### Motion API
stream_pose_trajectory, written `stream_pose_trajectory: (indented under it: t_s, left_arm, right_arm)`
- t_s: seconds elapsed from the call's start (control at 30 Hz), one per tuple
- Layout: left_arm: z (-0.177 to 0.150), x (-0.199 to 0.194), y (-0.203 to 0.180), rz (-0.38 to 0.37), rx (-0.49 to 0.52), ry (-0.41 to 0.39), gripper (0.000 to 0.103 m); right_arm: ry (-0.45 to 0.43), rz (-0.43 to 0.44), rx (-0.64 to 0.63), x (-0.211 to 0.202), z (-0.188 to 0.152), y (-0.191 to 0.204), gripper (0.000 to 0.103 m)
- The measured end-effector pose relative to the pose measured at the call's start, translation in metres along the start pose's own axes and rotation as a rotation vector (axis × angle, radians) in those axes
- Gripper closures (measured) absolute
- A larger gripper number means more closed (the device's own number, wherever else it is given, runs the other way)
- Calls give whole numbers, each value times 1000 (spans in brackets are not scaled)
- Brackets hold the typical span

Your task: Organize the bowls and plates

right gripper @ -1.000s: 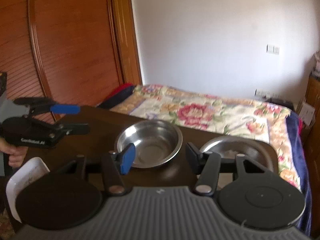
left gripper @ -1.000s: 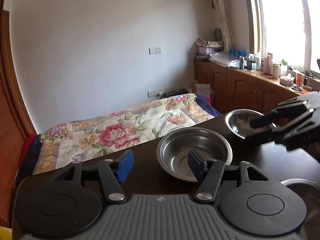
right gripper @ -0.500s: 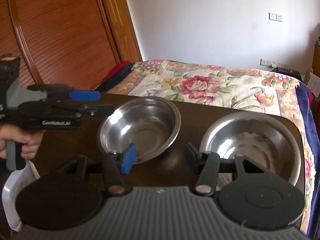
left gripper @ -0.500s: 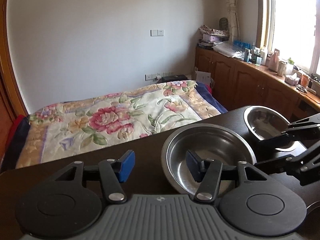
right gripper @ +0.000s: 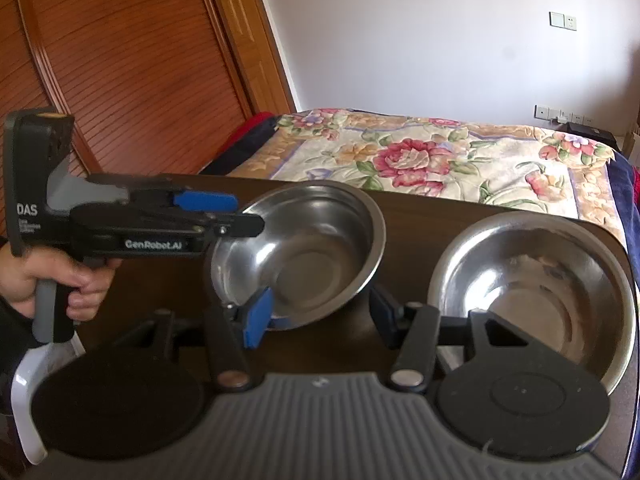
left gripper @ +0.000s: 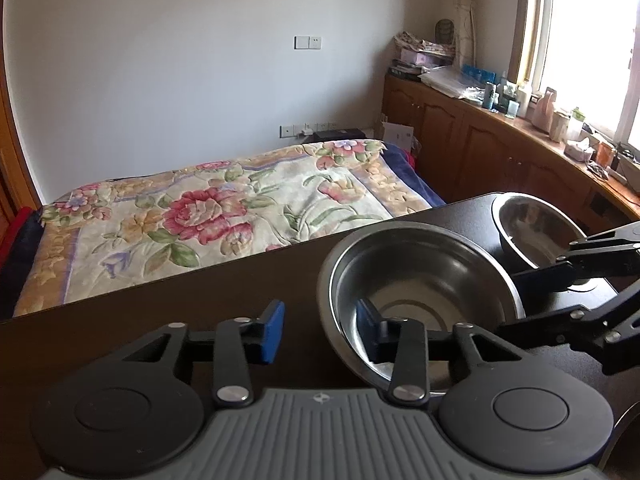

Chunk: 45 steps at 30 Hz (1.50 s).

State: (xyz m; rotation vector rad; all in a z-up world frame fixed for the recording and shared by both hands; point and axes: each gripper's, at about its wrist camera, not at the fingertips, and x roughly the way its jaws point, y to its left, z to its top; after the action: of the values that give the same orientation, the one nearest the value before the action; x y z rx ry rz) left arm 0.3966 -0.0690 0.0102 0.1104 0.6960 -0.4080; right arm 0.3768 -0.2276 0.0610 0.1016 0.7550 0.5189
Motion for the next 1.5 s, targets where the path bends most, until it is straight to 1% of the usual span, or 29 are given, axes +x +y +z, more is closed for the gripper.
stream_pose_trajectory:
  t_s: [0.03, 0.07, 0.1, 0.13, 0.2, 0.27, 0.33, 0.43, 0.57, 0.8, 0.9, 1.0, 1.1, 1.23, 1.5]
  left_arm:
    - [0, 1, 0, -3, -2, 5, 38]
    - [-1, 2, 0, -5, -6, 8, 40]
    - [-1, 2, 1, -13, -8, 12, 45]
    - [-2, 4, 2, -21, -10, 15, 49]
    - [-4, 4, 0, -29, -11, 23, 58]
    - [-5, 2, -1, -26, -19, 19, 59]
    - [-6, -3, -1, -35, -31, 8, 61]
    - [-4, -14, -2, -43, -39, -28, 61]
    - [-2, -33, -9, -38, -39, -73, 61]
    - [4, -88, -26, -41, -30, -186, 61]
    - [5, -110, -34, -48, -15, -213, 61]
    - [3, -130, -45, -37, 16, -238, 61]
    - [-1, -145, -52, -35, 23, -250, 61]
    - [-11, -158, -59, -50, 31, -255, 61]
    - [-36, -174, -71, -71, 28, -254, 61]
  right_arm:
    - [1, -2, 1, 0, 0, -1, 49]
    - [2, -1, 2, 1, 0, -1, 53]
    - [7, 1, 3, 2, 0, -2, 55]
    - [8, 1, 3, 3, 0, -1, 60]
    - [8, -8, -3, 3, 1, -1, 64]
    - [7, -12, -6, 4, 1, 0, 73]
    - [4, -22, -4, 4, 1, -1, 75]
    - [-14, -36, 12, 1, 0, -3, 81]
    - [-38, -40, 31, -6, 0, -4, 87]
    - [-133, -61, 22, -38, 5, 12, 90]
    - [-166, -58, 17, -56, 5, 17, 90]
    - [-184, -49, 27, -72, 2, 21, 90]
    - [-203, -54, 22, -86, -4, 28, 90]
    - [-223, -56, 25, -103, -13, 36, 90]
    - [-239, -54, 20, -123, -39, 48, 90]
